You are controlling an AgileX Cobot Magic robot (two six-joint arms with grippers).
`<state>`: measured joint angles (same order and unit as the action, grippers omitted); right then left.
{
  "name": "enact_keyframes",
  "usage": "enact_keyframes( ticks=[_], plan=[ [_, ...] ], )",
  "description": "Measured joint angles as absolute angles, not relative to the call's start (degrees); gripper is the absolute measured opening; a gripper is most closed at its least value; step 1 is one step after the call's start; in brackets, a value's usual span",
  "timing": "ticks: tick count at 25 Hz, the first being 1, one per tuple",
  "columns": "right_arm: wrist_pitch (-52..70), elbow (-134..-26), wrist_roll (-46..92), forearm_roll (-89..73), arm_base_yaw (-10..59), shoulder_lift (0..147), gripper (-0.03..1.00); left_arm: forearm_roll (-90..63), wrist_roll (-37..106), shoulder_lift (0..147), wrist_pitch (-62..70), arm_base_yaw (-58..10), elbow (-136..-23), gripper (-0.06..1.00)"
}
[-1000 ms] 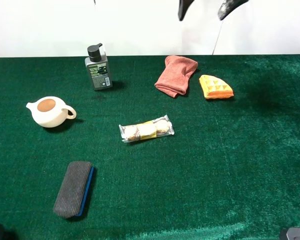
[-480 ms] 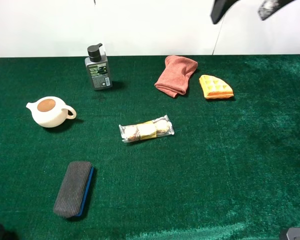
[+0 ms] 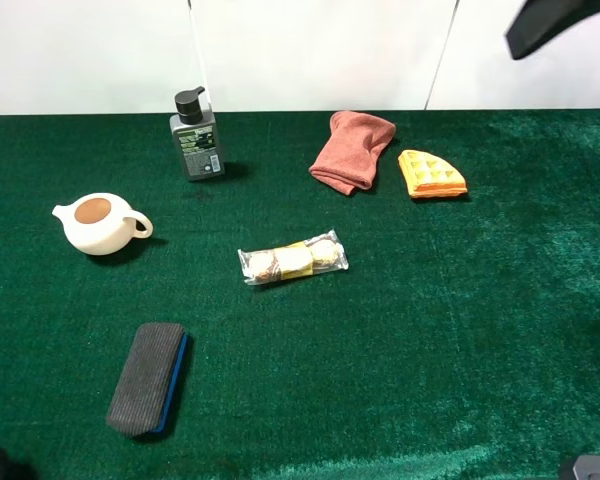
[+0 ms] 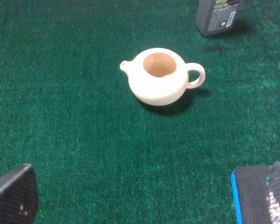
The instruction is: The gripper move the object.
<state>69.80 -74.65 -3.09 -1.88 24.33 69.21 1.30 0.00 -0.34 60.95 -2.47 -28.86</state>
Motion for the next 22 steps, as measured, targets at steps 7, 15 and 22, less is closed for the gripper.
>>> enact_keyframes(
  ticks=[7,15,22],
  plan=[
    [69.80,-67.53,-3.09,-1.13,24.33,60.51,0.70,1.30,0.00,-0.34,60.95,-2.47,-28.86,0.99],
    [69.80,-56.39,-3.09,-1.01,24.33,49.60,0.70,1.30,0.00,-0.34,60.95,-2.47,-28.86,0.99],
    [66.16,-46.98,-3.09,-0.71,21.71,36.47,0.70,1.30,0.00,-0.34,60.95,-2.47,-28.86,0.99]
  ],
)
